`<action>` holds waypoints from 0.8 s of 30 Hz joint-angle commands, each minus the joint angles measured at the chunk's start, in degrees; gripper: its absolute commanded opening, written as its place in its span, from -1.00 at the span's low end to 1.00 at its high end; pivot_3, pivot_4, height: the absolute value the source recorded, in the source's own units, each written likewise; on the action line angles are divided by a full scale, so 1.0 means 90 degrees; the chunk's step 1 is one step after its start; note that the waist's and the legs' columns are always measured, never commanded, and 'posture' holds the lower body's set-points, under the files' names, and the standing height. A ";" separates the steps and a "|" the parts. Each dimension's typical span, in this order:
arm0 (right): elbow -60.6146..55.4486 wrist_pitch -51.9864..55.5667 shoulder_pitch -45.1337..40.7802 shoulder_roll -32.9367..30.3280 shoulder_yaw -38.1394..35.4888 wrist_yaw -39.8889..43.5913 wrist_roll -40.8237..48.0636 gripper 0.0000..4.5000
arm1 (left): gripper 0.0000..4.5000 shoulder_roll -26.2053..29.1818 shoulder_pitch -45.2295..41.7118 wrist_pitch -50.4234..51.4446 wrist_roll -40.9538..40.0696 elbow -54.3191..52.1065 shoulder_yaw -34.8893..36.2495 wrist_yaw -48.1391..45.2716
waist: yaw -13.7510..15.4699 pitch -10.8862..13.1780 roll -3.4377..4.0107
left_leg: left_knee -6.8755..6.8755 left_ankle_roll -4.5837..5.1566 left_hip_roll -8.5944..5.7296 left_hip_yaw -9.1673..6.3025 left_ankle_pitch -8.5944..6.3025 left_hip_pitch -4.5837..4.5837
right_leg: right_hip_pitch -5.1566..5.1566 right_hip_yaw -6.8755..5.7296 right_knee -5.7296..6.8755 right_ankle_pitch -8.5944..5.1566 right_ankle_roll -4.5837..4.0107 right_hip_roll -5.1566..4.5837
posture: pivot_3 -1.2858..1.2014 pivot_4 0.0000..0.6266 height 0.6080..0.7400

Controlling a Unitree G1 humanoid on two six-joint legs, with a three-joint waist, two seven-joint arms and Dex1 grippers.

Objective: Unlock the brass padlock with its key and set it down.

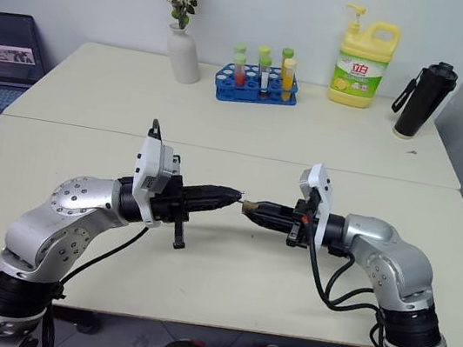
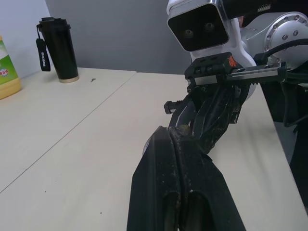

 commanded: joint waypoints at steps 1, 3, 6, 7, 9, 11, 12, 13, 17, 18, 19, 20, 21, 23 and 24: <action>-0.0099 -0.0056 -0.0009 -0.0055 -0.0074 0.0040 0.0021 -0.91 | -1.00 0.0017 -0.0018 -0.0256 0.0202 -0.0218 0.0152 0.0082 | 0.0000 0.0000 0.0000 | 0.0000 0.0000 0.0000 0.0000 0.0000 0.0000 | 0.0000 0.0000 0.0000 0.0000 0.0000 0.0000 | 0.03 -0.52 1.00; -0.0049 -0.0004 -0.0013 -0.0102 -0.0088 0.0003 -0.0012 -0.91 | -1.00 0.0194 0.0126 -0.0508 0.0376 -0.0359 0.0141 -0.0146 | -0.0003 0.0000 0.0000 | 0.0000 0.0000 0.0000 0.0000 0.0000 0.0000 | 0.0000 0.0000 0.0000 0.0000 0.0000 0.0000 | 0.03 -0.52 1.00; 0.0066 0.0195 -0.0049 -0.0174 -0.0149 -0.0132 -0.0003 -0.91 | -0.83 0.0530 0.0280 -0.1824 0.1447 -0.0048 0.0209 -0.0221 | -0.0003 0.0000 0.0000 | -0.0002 0.0000 0.0001 0.0002 0.0000 0.0001 | -0.0001 0.0003 -0.0001 0.0000 -0.0001 0.0000 | 0.03 -0.52 1.00; 0.0083 0.0258 -0.0055 -0.0188 -0.0176 -0.0165 0.0034 -0.91 | -0.73 0.0644 0.0323 -0.2250 0.1736 0.0089 0.0186 -0.0322 | -0.0003 0.0000 0.0000 | -0.0002 0.0000 0.0001 0.0002 0.0000 0.0002 | -0.0001 0.0002 -0.0001 0.0000 -0.0001 0.0000 | 0.03 -0.52 1.00; 0.0088 0.0423 -0.0074 -0.0252 -0.0207 -0.0176 0.0119 -0.91 | -0.45 0.0923 0.0387 -0.3361 0.2360 0.0488 0.0179 -0.0478 | -0.0001 0.0000 0.0001 | -0.0002 0.0000 0.0001 0.0003 0.0000 0.0003 | -0.0001 0.0003 -0.0001 0.0000 -0.0002 0.0000 | 0.03 -0.52 1.00; 0.0067 0.0664 -0.0090 -0.0326 -0.0215 -0.0166 0.0232 -0.91 | -0.16 0.1091 0.0443 -0.4128 0.2686 0.0725 0.0111 -0.0625 | 0.0002 0.0000 0.0001 | -0.0002 0.0000 0.0002 0.0005 0.0000 0.0003 | -0.0001 0.0003 -0.0001 -0.0001 -0.0005 -0.0002 | 0.03 -0.52 1.00; 0.0030 0.0791 -0.0092 -0.0378 -0.0198 -0.0144 0.0280 -0.91 | -0.01 0.1125 0.0501 -0.4347 0.2688 0.0756 0.0086 -0.0715 | 0.0002 0.0000 0.0001 | -0.0003 0.0000 0.0002 0.0006 0.0000 0.0002 | -0.0001 0.0003 -0.0002 -0.0001 -0.0005 -0.0006 | 0.03 -0.52 1.00; -0.0014 0.0974 -0.0097 -0.0431 -0.0180 -0.0134 0.0353 -0.91 | 0.14 0.1160 0.0580 -0.4483 0.2657 0.0736 0.0055 -0.0822 | 0.0003 0.0001 0.0001 | -0.0003 0.0000 0.0001 0.0008 0.0000 0.0001 | -0.0001 0.0004 -0.0003 -0.0001 -0.0005 -0.0011 | 0.03 -0.52 1.00; -0.0123 0.2039 -0.0159 -0.0358 -0.0279 -0.0495 0.0866 -0.91 | 0.74 0.1413 0.1082 -0.4907 0.2580 0.0514 -0.0079 -0.1298 | -0.0013 0.0001 0.0002 | -0.0006 0.0001 0.0001 0.0017 -0.0001 0.0001 | -0.0003 0.0008 -0.0006 -0.0001 -0.0006 -0.0035 | 0.03 -0.52 1.00; -0.0137 0.2267 -0.0177 -0.0314 -0.0310 -0.0617 0.0974 -0.91 | 0.86 0.1424 0.1165 -0.4867 0.2587 0.0492 -0.0066 -0.1280 | -0.0011 0.0001 0.0002 | -0.0008 0.0001 0.0001 0.0016 -0.0001 0.0000 | -0.0005 0.0007 -0.0005 -0.0001 -0.0006 -0.0035 | 0.03 -0.52 1.00; -0.0155 0.2509 -0.0176 -0.0209 -0.0331 -0.0835 0.1043 -0.91 | 0.88 0.1460 0.1281 -0.4951 0.2670 0.0488 -0.0056 -0.1273 | -0.0008 0.0001 0.0001 | -0.0008 0.0001 0.0002 0.0014 -0.0001 0.0000 | -0.0006 0.0005 -0.0004 -0.0002 -0.0005 -0.0035 | 0.03 -0.52 1.00; -0.0177 0.2715 -0.0156 -0.0118 -0.0313 -0.1025 0.1087 -0.91 | 0.88 0.1467 0.1400 -0.4922 0.2684 0.0445 -0.0037 -0.1237 | -0.0008 0.0001 0.0002 | -0.0008 0.0001 0.0003 0.0012 -0.0001 0.0000 | -0.0005 0.0002 -0.0003 -0.0002 -0.0005 -0.0035 | 0.03 -0.52 1.00; -0.0182 0.2844 -0.0125 -0.0026 -0.0266 -0.1217 0.1051 -0.91 | 0.88 0.1485 0.1485 -0.5011 0.2748 0.0418 -0.0049 -0.1233 | -0.0008 0.0001 0.0002 | -0.0007 0.0001 0.0004 0.0011 -0.0001 0.0000 | -0.0005 0.0002 -0.0002 -0.0002 -0.0005 -0.0035 | 0.03 -0.52 1.00; -0.0202 0.2977 -0.0097 0.0075 -0.0238 -0.1427 0.1003 -0.91 | 0.88 0.1502 0.1549 -0.5119 0.2808 0.0392 -0.0070 -0.1233 | -0.0010 0.0001 0.0002 | -0.0007 0.0001 0.0004 0.0010 -0.0001 0.0000 | -0.0005 0.0002 -0.0001 -0.0002 -0.0004 -0.0034 | 0.03 -0.52 1.00; -0.0213 0.3023 -0.0097 0.0104 -0.0252 -0.1485 0.1003 -0.91 | 0.88 0.1505 0.1557 -0.5155 0.2828 0.0393 -0.0075 -0.1233 | -0.0010 0.0001 0.0002 | -0.0007 0.0001 0.0003 0.0011 -0.0001 0.0000 | -0.0005 0.0002 -0.0001 -0.0002 -0.0004 -0.0033 | 0.03 -0.52 1.00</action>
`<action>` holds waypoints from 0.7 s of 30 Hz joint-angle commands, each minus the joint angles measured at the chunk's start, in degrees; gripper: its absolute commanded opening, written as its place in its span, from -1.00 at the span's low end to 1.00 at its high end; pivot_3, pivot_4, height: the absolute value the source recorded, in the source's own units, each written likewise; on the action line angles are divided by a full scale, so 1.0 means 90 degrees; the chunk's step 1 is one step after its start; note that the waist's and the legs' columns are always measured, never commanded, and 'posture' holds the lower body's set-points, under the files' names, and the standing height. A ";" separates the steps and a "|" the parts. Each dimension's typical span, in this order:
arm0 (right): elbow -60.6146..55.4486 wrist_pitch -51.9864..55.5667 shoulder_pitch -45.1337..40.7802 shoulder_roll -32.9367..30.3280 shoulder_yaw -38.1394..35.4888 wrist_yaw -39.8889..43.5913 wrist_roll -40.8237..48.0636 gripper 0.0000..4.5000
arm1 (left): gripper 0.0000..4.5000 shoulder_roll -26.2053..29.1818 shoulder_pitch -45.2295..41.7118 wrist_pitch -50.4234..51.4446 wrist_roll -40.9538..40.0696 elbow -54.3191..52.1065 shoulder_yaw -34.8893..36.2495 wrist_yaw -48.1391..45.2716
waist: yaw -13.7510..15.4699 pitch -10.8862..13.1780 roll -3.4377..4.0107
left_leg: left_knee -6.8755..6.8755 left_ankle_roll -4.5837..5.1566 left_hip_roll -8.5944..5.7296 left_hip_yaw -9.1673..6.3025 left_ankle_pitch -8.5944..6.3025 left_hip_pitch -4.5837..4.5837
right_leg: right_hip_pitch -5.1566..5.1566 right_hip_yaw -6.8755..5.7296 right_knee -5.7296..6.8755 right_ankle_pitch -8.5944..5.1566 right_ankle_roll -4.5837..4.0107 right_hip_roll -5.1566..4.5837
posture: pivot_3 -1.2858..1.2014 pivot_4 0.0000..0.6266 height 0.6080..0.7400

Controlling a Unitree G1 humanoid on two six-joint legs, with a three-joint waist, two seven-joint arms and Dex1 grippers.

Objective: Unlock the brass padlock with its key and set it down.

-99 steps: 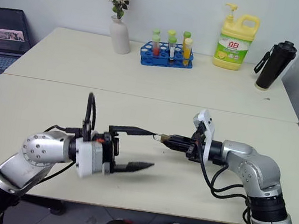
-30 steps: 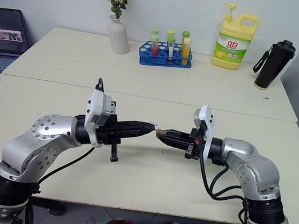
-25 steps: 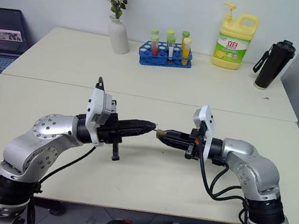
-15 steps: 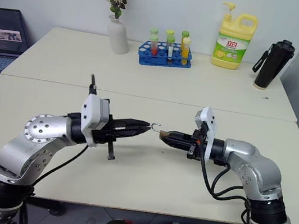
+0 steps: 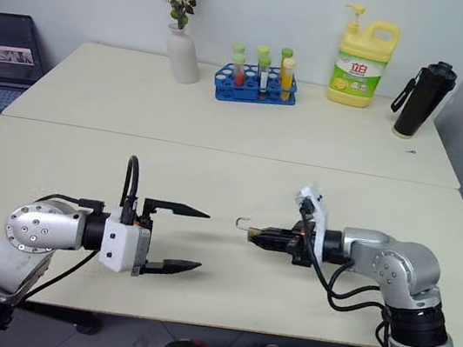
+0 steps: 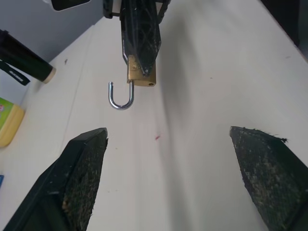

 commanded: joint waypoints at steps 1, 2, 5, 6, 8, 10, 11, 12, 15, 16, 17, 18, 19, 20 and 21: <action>-0.0197 0.0283 -0.0052 0.0132 -0.0162 -0.0332 0.0132 -0.91 | 0.88 0.0044 0.0006 -0.0143 0.0025 -0.0268 0.0071 0.0072 | 0.0003 0.0000 0.0000 | 0.0000 0.0000 -0.0001 0.0001 0.0000 0.0000 | 0.0000 0.0000 0.0000 0.0000 0.0000 0.0000 | 0.03 -0.52 1.00; -0.0087 0.0378 -0.0093 0.0276 -0.0141 -0.0533 0.0066 -0.91 | 0.88 0.0016 0.0039 -0.0167 0.0063 -0.0287 0.0038 0.0097 | 0.0007 0.0000 0.0000 | 0.0000 0.0000 -0.0002 0.0001 0.0000 0.0000 | 0.0001 0.0000 -0.0001 0.0000 0.0000 0.0000 | 0.03 -0.52 1.00; 0.0278 0.0619 -0.0222 0.0712 -0.0167 -0.1033 -0.0095 -0.91 | 0.88 -0.0075 0.0102 -0.0153 0.0130 -0.0235 0.0034 0.0230 | -0.0003 0.0000 0.0000 | 0.0001 0.0000 -0.0001 0.0003 0.0000 0.0000 | 0.0000 0.0002 0.0000 0.0000 0.0001 0.0000 | 0.03 -0.52 1.00; 0.0353 0.0647 -0.0238 0.0780 -0.0162 -0.1125 -0.0162 -0.91 | 0.88 -0.0092 0.0101 -0.0169 0.0175 -0.0209 0.0032 0.0263 | -0.0004 0.0000 0.0000 | 0.0000 0.0000 -0.0001 0.0002 0.0000 0.0000 | 0.0000 0.0002 0.0000 0.0000 0.0001 0.0001 | 0.03 -0.52 1.00; 0.0449 0.0678 -0.0255 0.0849 -0.0132 -0.1239 -0.0255 -0.91 | 0.88 -0.0109 0.0097 -0.0180 0.0229 -0.0188 0.0000 0.0292 | -0.0003 0.0000 0.0001 | 0.0000 0.0000 0.0000 0.0003 0.0000 -0.0001 | -0.0001 0.0002 0.0000 0.0000 0.0001 0.0001 | 0.03 -0.52 1.00; 0.0561 0.0759 -0.0221 0.0981 -0.0113 -0.1453 -0.0363 -0.91 | 0.88 -0.0141 0.0147 -0.0183 0.0258 -0.0216 -0.0042 0.0309 | -0.0001 0.0000 0.0001 | 0.0000 0.0000 -0.0002 0.0002 0.0000 -0.0002 | -0.0001 0.0001 -0.0002 0.0000 0.0001 0.0001 | 0.03 -0.52 1.00; 0.0593 0.0791 -0.0202 0.1037 -0.0109 -0.1537 -0.0410 -0.91 | 0.88 -0.0155 0.0168 -0.0183 0.0269 -0.0229 -0.0053 0.0317 | -0.0005 0.0000 0.0000 | 0.0000 0.0000 -0.0002 0.0004 0.0000 -0.0002 | -0.0001 0.0002 -0.0002 0.0000 0.0001 0.0001 | 0.03 -0.52 1.00; 0.0627 0.0794 -0.0189 0.1072 -0.0104 -0.1608 -0.0471 -0.91 | 0.88 -0.0163 0.0175 -0.0199 0.0295 -0.0233 -0.0066 0.0320 | -0.0007 0.0000 0.0001 | -0.0001 0.0000 -0.0001 0.0004 0.0000 -0.0002 | -0.0001 0.0002 -0.0002 0.0000 0.0001 0.0001 | 0.03 -0.52 1.00; 0.0676 0.0801 -0.0166 0.1098 -0.0104 -0.1671 -0.0583 -0.76 | 0.88 -0.0171 0.0204 -0.0196 0.0312 -0.0241 -0.0076 0.0348 | -0.0007 0.0000 0.0001 | -0.0002 0.0000 0.0000 0.0002 0.0000 -0.0002 | -0.0003 0.0001 -0.0001 0.0000 0.0001 0.0001 | 0.03 -0.52 1.00; 0.0683 0.0806 -0.0158 0.1101 -0.0115 -0.1673 -0.0610 -0.58 | 0.88 -0.0170 0.0216 -0.0207 0.0321 -0.0239 -0.0081 0.0356 | -0.0008 0.0000 0.0001 | -0.0002 0.0000 0.0000 0.0002 0.0000 -0.0002 | -0.0003 0.0001 -0.0002 0.0000 0.0001 0.0001 | 0.03 -0.52 1.00; 0.0695 0.0833 -0.0150 0.1119 -0.0145 -0.1691 -0.0619 -0.47 | 0.88 -0.0191 0.0230 -0.0172 0.0289 -0.0240 -0.0078 0.0377 | -0.0008 0.0000 0.0001 | -0.0002 0.0000 0.0000 0.0003 0.0000 -0.0002 | -0.0003 0.0002 -0.0002 0.0000 0.0001 0.0001 | 0.03 -0.52 1.00; 0.0663 0.0852 -0.0109 0.1105 -0.0151 -0.1719 -0.0635 -0.33 | 0.88 -0.0204 0.0256 -0.0174 0.0283 -0.0248 -0.0088 0.0388 | -0.0008 0.0000 0.0001 | -0.0002 0.0000 -0.0001 0.0003 0.0000 -0.0002 | -0.0003 0.0002 -0.0002 0.0000 0.0001 0.0001 | 0.03 -0.52 1.00; 0.0651 0.0860 -0.0087 0.1090 -0.0150 -0.1732 -0.0646 -0.15 | 0.88 -0.0217 0.0260 -0.0170 0.0283 -0.0246 -0.0103 0.0395 | -0.0008 0.0000 0.0001 | -0.0002 0.0000 0.0000 0.0002 0.0000 -0.0002 | -0.0003 0.0001 -0.0002 0.0000 0.0001 0.0001 | 0.03 -0.52 1.00; 0.0588 0.0879 -0.0044 0.1028 -0.0179 -0.1731 -0.0641 0.00 | 0.88 -0.0226 0.0266 -0.0171 0.0278 -0.0240 -0.0104 0.0403 | -0.0007 0.0000 0.0001 | -0.0002 0.0000 0.0000 0.0002 0.0000 -0.0002 | -0.0003 0.0001 -0.0001 0.0000 0.0001 0.0001 | 0.03 -0.52 1.00; 0.0543 0.0908 -0.0019 0.0967 -0.0226 -0.1724 -0.0631 0.18 | 0.88 -0.0234 0.0265 -0.0131 0.0263 -0.0236 -0.0101 0.0412 | -0.0007 0.0000 0.0001 | -0.0002 0.0000 0.0000 0.0002 0.0000 -0.0002 | -0.0003 0.0001 -0.0001 0.0000 0.0001 0.0001 | 0.03 -0.52 1.00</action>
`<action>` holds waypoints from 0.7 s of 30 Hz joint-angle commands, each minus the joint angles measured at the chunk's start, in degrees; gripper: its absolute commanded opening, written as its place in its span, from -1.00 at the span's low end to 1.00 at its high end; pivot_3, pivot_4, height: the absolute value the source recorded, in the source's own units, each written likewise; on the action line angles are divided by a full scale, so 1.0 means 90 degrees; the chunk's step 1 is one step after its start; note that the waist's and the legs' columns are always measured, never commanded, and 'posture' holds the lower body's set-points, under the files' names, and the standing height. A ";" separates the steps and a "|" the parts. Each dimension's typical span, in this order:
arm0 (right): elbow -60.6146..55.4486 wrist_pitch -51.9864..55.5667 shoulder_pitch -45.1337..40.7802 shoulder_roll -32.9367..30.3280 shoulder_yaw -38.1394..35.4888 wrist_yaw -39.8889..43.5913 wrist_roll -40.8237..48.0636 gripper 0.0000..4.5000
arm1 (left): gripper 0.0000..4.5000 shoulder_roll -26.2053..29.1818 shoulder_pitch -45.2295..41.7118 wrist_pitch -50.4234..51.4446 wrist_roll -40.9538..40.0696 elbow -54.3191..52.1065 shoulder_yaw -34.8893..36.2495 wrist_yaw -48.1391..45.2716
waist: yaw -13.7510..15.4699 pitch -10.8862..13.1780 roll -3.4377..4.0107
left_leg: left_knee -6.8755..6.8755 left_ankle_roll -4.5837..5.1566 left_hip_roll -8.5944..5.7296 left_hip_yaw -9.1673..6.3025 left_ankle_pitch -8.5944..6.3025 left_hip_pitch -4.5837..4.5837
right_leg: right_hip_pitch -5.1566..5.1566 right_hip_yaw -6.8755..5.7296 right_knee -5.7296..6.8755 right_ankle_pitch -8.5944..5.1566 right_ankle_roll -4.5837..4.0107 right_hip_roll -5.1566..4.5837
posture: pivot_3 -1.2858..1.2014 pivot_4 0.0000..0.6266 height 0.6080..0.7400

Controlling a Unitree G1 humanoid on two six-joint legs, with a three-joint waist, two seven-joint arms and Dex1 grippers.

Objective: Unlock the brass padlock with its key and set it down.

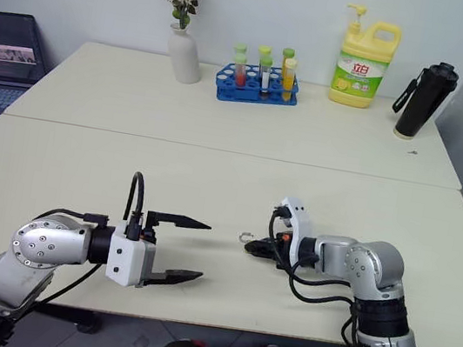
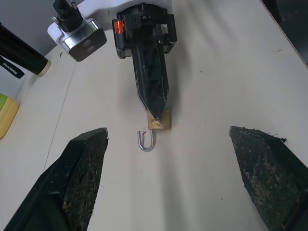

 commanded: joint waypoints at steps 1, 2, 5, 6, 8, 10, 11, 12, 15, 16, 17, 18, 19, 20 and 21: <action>-0.0246 0.0084 0.0061 -0.0145 -0.0232 0.0017 0.0035 0.36 | 0.88 -0.0043 0.0015 -0.0025 -0.0066 -0.0193 0.0022 0.0108 | 0.0000 0.0000 0.0000 | 0.0000 0.0000 0.0000 0.0001 0.0000 0.0000 | 0.0000 0.0000 0.0000 0.0000 0.0000 0.0000 | 0.03 -0.52 1.00; -0.0314 0.0068 0.0091 -0.0254 -0.0249 0.0058 0.0030 0.50 | 0.88 -0.0063 0.0019 0.0001 -0.0078 -0.0194 0.0048 0.0141 | 0.0001 0.0000 0.0000 | 0.0000 0.0000 -0.0001 0.0001 0.0000 0.0000 | 0.0000 0.0001 0.0000 0.0000 0.0000 0.0000 | 0.03 -0.52 1.00; -0.0599 -0.0207 0.0221 -0.0780 -0.0141 0.0330 -0.0079 0.98 | 0.88 -0.0110 0.0124 0.0621 -0.0411 -0.0357 0.0155 0.0237 | 0.0018 0.0000 0.0000 | 0.0002 0.0000 -0.0002 -0.0001 0.0000 0.0000 | 0.0002 -0.0001 0.0000 0.0000 0.0001 -0.0001 | 0.03 -0.52 1.00; -0.0658 -0.0289 0.0252 -0.0904 -0.0103 0.0403 -0.0105 0.98 | 0.88 -0.0113 0.0154 0.0813 -0.0507 -0.0415 0.0177 0.0255 | 0.0020 0.0000 -0.0001 | 0.0002 0.0000 -0.0006 -0.0002 0.0000 -0.0001 | 0.0003 -0.0001 -0.0001 0.0000 0.0001 -0.0003 | 0.03 -0.52 1.00; -0.1054 -0.1411 0.0424 -0.1550 0.0320 0.1017 -0.0597 0.98 | 0.88 -0.0090 0.0253 0.1313 -0.0699 -0.0613 0.0288 0.0351 | 0.0015 0.0000 0.0000 | 0.0002 0.0000 -0.0007 0.0001 0.0000 0.0000 | 0.0004 -0.0001 -0.0003 -0.0001 0.0002 -0.0006 | 0.03 -0.52 1.00; -0.1503 -0.3107 0.0762 -0.2338 0.0848 0.1883 -0.1398 0.98 | 0.88 0.0063 0.0463 0.1906 -0.0732 -0.0786 0.0394 0.0422 | 0.0006 0.0001 0.0000 | 0.0000 0.0001 -0.0006 -0.0001 0.0000 -0.0001 | 0.0002 -0.0001 -0.0006 -0.0001 0.0003 -0.0006 | 0.03 -0.52 1.00; -0.1632 -0.3855 0.0936 -0.2648 0.1048 0.2227 -0.1765 0.98 | 0.88 0.0140 0.0571 0.2192 -0.0707 -0.0854 0.0438 0.0461 | 0.0003 0.0002 0.0003 | -0.0001 0.0000 -0.0005 -0.0002 0.0000 -0.0001 | 0.0001 -0.0003 -0.0006 -0.0002 0.0003 -0.0005 | 0.03 -0.52 1.00; -0.1696 -0.4450 0.1157 -0.2825 0.1075 0.2531 -0.1927 0.98 | 0.88 0.0203 0.0682 0.2332 -0.0620 -0.0907 0.0503 0.0516 | 0.0000 0.0002 0.0003 | -0.0005 0.0000 -0.0004 -0.0002 0.0000 0.0000 | 0.0000 -0.0004 -0.0007 -0.0005 0.0005 -0.0004 | 0.03 -0.52 1.00; -0.1700 -0.5355 0.1545 -0.2920 0.0937 0.2976 -0.1998 0.98 | 0.88 0.0369 0.0891 0.2438 -0.0510 -0.1023 0.0625 0.0516 | -0.0025 0.0003 0.0001 | -0.0006 0.0001 0.0009 -0.0006 -0.0001 0.0005 | 0.0000 -0.0006 -0.0006 -0.0010 0.0001 0.0011 | 0.03 -0.52 1.00; -0.1722 -0.5608 0.1626 -0.2958 0.0828 0.3203 -0.1945 0.98 | 0.88 0.0483 0.0974 0.2509 -0.0554 -0.1040 0.0696 0.0424 | -0.0026 0.0004 0.0001 | -0.0006 0.0000 0.0011 -0.0007 -0.0001 0.0007 | 0.0001 -0.0006 -0.0001 -0.0009 0.0001 0.0014 | 0.03 -0.52 1.00; -0.1716 -0.5836 0.1662 -0.3005 0.0709 0.3389 -0.1925 0.98 | 0.88 0.0571 0.1022 0.2717 -0.0700 -0.1056 0.0812 0.0365 | -0.0026 0.0004 0.0002 | -0.0005 0.0000 0.0012 -0.0008 0.0000 0.0008 | 0.0000 -0.0005 0.0001 -0.0009 0.0001 0.0017 | 0.03 -0.52 1.00; -0.1699 -0.6000 0.1683 -0.3036 0.0630 0.3520 -0.1922 0.98 | 0.88 0.0631 0.1053 0.2876 -0.0814 -0.1072 0.0893 0.0335 | -0.0023 0.0004 0.0002 | -0.0005 0.0000 0.0012 -0.0008 0.0000 0.0010 | 0.0001 -0.0004 0.0004 -0.0009 0.0000 0.0017 | 0.03 -0.52 1.00; -0.1641 -0.6058 0.1642 -0.3048 0.0573 0.3585 -0.1927 0.98 | 0.88 0.0674 0.1054 0.3049 -0.0970 -0.1106 0.0961 0.0285 | -0.0012 0.0005 0.0002 | -0.0004 0.0000 0.0012 -0.0009 0.0000 0.0010 | 0.0001 -0.0006 0.0005 -0.0009 0.0000 0.0017 | 0.03 -0.52 1.00; -0.1587 -0.6056 0.1598 -0.3043 0.0529 0.3628 -0.1904 0.98 | 0.88 0.0664 0.1034 0.3069 -0.1019 -0.1122 0.0998 0.0287 | -0.0003 0.0005 0.0002 | -0.0003 0.0000 0.0011 -0.0008 0.0000 0.0012 | 0.0003 -0.0007 0.0005 -0.0009 0.0000 0.0016 | 0.03 -0.52 1.00; -0.1537 -0.6029 0.1557 -0.3042 0.0498 0.3650 -0.1896 0.98 | 0.88 0.0680 0.1019 0.3110 -0.1052 -0.1152 0.1014 0.0271 | 0.0002 0.0004 0.0002 | -0.0001 0.0000 0.0010 -0.0009 0.0000 0.0011 | 0.0004 -0.0008 0.0005 -0.0008 0.0000 0.0014 | 0.03 -0.52 1.00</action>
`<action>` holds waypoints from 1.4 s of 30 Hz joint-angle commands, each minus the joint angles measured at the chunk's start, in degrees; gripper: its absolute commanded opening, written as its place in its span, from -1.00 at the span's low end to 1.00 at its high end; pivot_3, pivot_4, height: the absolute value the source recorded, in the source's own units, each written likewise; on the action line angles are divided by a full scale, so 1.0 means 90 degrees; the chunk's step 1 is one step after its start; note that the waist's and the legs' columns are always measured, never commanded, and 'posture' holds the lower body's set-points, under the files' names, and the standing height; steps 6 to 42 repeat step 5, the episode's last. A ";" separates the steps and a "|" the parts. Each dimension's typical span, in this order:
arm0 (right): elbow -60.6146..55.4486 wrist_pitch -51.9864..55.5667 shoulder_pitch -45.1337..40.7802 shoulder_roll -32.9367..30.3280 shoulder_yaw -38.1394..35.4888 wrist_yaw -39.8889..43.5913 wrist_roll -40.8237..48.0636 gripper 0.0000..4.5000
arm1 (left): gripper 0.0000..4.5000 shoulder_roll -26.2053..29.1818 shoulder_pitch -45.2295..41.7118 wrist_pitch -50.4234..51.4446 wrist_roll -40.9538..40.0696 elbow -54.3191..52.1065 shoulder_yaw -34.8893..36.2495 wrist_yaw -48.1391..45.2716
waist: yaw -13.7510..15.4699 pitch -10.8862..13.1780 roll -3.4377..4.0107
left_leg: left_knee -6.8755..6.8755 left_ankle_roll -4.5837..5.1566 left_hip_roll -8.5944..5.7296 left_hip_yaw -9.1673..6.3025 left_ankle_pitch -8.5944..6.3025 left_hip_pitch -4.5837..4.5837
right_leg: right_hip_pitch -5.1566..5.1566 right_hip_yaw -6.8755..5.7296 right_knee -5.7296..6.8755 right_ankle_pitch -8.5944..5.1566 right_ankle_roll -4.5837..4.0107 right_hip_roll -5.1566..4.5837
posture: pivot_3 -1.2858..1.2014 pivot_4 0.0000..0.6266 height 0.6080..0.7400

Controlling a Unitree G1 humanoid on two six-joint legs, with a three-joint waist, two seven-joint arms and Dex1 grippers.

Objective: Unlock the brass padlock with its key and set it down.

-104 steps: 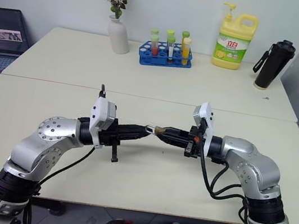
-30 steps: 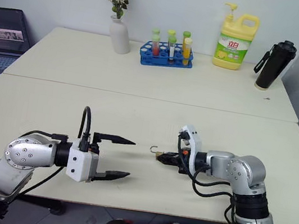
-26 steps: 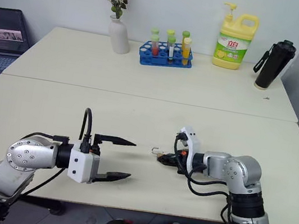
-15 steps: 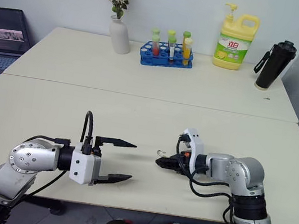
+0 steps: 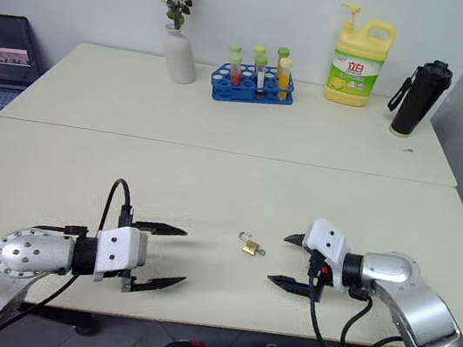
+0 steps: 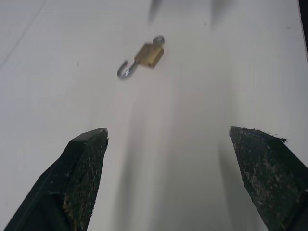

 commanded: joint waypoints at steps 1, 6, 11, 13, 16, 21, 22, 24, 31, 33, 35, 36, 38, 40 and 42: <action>0.0003 -0.0102 -0.0207 -0.0038 -0.0348 0.0172 0.0103 0.98 | 0.88 0.0062 -0.0073 0.0152 -0.0249 -0.0267 0.0228 -0.0090 | 0.0006 0.0000 0.0000 | 0.0002 0.0000 -0.0003 0.0001 0.0000 0.0000 | 0.0003 0.0000 0.0000 0.0000 0.0000 -0.0003 | 0.03 -0.52 1.00; 0.0160 -0.0054 -0.0294 -0.0009 -0.0359 0.0228 0.0084 0.98 | 0.88 0.0085 -0.0132 0.0227 -0.0254 -0.0234 0.0225 -0.0167 | 0.0013 0.0000 -0.0001 | 0.0003 0.0000 -0.0010 0.0005 0.0000 -0.0002 | 0.0004 0.0002 -0.0004 0.0000 0.0000 -0.0014 | 0.03 -0.52 1.00; 0.0160 -0.0054 -0.0294 -0.0009 -0.0359 0.0228 0.0084 0.98 | 0.88 0.0085 -0.0132 0.0227 -0.0254 -0.0234 0.0225 -0.0167 | 0.0013 0.0000 -0.0001 | 0.0003 0.0000 -0.0010 0.0005 0.0000 -0.0002 | 0.0004 0.0002 -0.0004 0.0000 0.0000 -0.0014 | 0.03 -0.52 1.00; 0.0160 -0.0054 -0.0294 -0.0009 -0.0359 0.0228 0.0084 0.98 | 0.88 0.0085 -0.0132 0.0227 -0.0254 -0.0234 0.0225 -0.0167 | 0.0013 0.0000 -0.0001 | 0.0003 0.0000 -0.0010 0.0005 0.0000 -0.0002 | 0.0004 0.0002 -0.0004 0.0000 0.0000 -0.0014 | 0.03 -0.52 1.00; 0.0160 -0.0054 -0.0294 -0.0009 -0.0359 0.0228 0.0084 0.98 | 0.88 0.0085 -0.0132 0.0227 -0.0254 -0.0234 0.0225 -0.0167 | 0.0013 0.0000 -0.0001 | 0.0003 0.0000 -0.0010 0.0005 0.0000 -0.0002 | 0.0004 0.0002 -0.0004 0.0000 0.0000 -0.0014 | 0.03 -0.52 1.00; 0.0160 -0.0054 -0.0294 -0.0009 -0.0359 0.0228 0.0084 0.98 | 0.88 0.0085 -0.0132 0.0227 -0.0254 -0.0234 0.0225 -0.0167 | 0.0013 0.0000 -0.0001 | 0.0003 0.0000 -0.0010 0.0005 0.0000 -0.0002 | 0.0004 0.0002 -0.0004 0.0000 0.0000 -0.0014 | 0.03 -0.52 1.00; 0.0160 -0.0054 -0.0294 -0.0009 -0.0359 0.0228 0.0084 0.98 | 0.88 0.0085 -0.0132 0.0227 -0.0254 -0.0234 0.0225 -0.0167 | 0.0013 0.0000 -0.0001 | 0.0003 0.0000 -0.0010 0.0005 0.0000 -0.0002 | 0.0004 0.0002 -0.0004 0.0000 0.0000 -0.0014 | 0.03 -0.52 1.00; 0.0160 -0.0054 -0.0294 -0.0009 -0.0359 0.0228 0.0084 0.98 | 0.88 0.0085 -0.0132 0.0227 -0.0254 -0.0234 0.0225 -0.0167 | 0.0013 0.0000 -0.0001 | 0.0003 0.0000 -0.0010 0.0005 0.0000 -0.0002 | 0.0004 0.0002 -0.0004 0.0000 0.0000 -0.0014 | 0.03 -0.52 1.00; 0.0160 -0.0054 -0.0294 -0.0009 -0.0359 0.0228 0.0084 0.98 | 0.88 0.0085 -0.0132 0.0227 -0.0254 -0.0234 0.0225 -0.0167 | 0.0013 0.0000 -0.0001 | 0.0003 0.0000 -0.0010 0.0005 0.0000 -0.0002 | 0.0004 0.0002 -0.0004 0.0000 0.0000 -0.0014 | 0.03 -0.52 1.00; 0.0160 -0.0054 -0.0294 -0.0009 -0.0359 0.0228 0.0084 0.98 | 0.88 0.0085 -0.0132 0.0227 -0.0254 -0.0234 0.0225 -0.0167 | 0.0013 0.0000 -0.0001 | 0.0003 0.0000 -0.0010 0.0005 0.0000 -0.0002 | 0.0004 0.0002 -0.0004 0.0000 0.0000 -0.0014 | 0.03 -0.52 1.00; 0.0160 -0.0054 -0.0294 -0.0009 -0.0359 0.0228 0.0084 0.98 | 0.88 0.0085 -0.0132 0.0227 -0.0254 -0.0234 0.0225 -0.0167 | 0.0013 0.0000 -0.0001 | 0.0003 0.0000 -0.0010 0.0005 0.0000 -0.0002 | 0.0004 0.0002 -0.0004 0.0000 0.0000 -0.0014 | 0.03 -0.52 1.00; 0.0160 -0.0054 -0.0294 -0.0009 -0.0359 0.0228 0.0084 0.98 | 0.88 0.0085 -0.0132 0.0227 -0.0254 -0.0234 0.0225 -0.0167 | 0.0013 0.0000 -0.0001 | 0.0003 0.0000 -0.0010 0.0005 0.0000 -0.0002 | 0.0004 0.0002 -0.0004 0.0000 0.0000 -0.0014 | 0.03 -0.52 1.00; 0.0160 -0.0054 -0.0294 -0.0009 -0.0359 0.0228 0.0084 0.98 | 0.88 0.0085 -0.0132 0.0227 -0.0254 -0.0234 0.0225 -0.0167 | 0.0013 0.0000 -0.0001 | 0.0003 0.0000 -0.0010 0.0005 0.0000 -0.0002 | 0.0004 0.0002 -0.0004 0.0000 0.0000 -0.0014 | 0.03 -0.52 1.00; 0.0160 -0.0054 -0.0294 -0.0009 -0.0359 0.0228 0.0084 0.98 | 0.88 0.0085 -0.0132 0.0227 -0.0254 -0.0234 0.0225 -0.0167 | 0.0013 0.0000 -0.0001 | 0.0003 0.0000 -0.0010 0.0005 0.0000 -0.0002 | 0.0004 0.0002 -0.0004 0.0000 0.0000 -0.0014 | 0.03 -0.52 1.00; 0.0160 -0.0054 -0.0294 -0.0009 -0.0359 0.0228 0.0084 0.98 | 0.88 0.0085 -0.0132 0.0227 -0.0254 -0.0234 0.0225 -0.0167 | 0.0013 0.0000 -0.0001 | 0.0003 0.0000 -0.0010 0.0005 0.0000 -0.0002 | 0.0004 0.0002 -0.0004 0.0000 0.0000 -0.0014 | 0.03 -0.52 1.00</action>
